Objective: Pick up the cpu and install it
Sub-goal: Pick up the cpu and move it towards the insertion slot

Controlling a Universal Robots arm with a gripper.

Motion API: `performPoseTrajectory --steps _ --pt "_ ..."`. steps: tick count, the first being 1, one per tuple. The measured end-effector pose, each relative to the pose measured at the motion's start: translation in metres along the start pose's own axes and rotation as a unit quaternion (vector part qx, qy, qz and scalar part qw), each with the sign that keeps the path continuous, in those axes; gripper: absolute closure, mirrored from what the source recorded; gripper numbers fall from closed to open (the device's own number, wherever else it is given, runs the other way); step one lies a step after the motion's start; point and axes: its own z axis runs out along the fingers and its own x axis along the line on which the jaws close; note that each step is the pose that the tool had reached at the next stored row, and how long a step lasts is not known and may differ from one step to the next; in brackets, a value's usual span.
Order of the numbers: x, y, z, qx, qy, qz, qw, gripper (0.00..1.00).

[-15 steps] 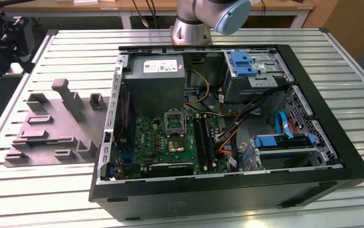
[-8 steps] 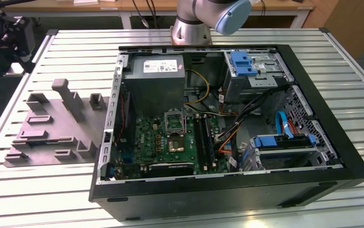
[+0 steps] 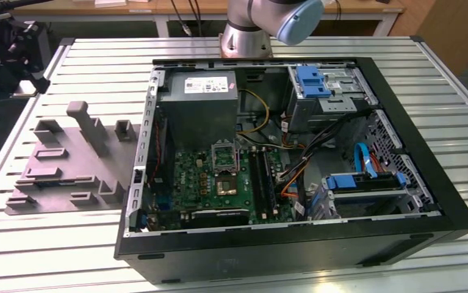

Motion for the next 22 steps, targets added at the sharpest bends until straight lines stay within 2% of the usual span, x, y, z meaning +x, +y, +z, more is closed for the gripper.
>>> performPoseTrajectory --steps 6,22 --pt "-0.0040 0.0002 0.0001 -0.0001 0.0000 0.000 1.0000 0.53" --pt "-0.0076 0.0004 0.0002 -0.0001 0.0000 0.000 1.0000 0.53"
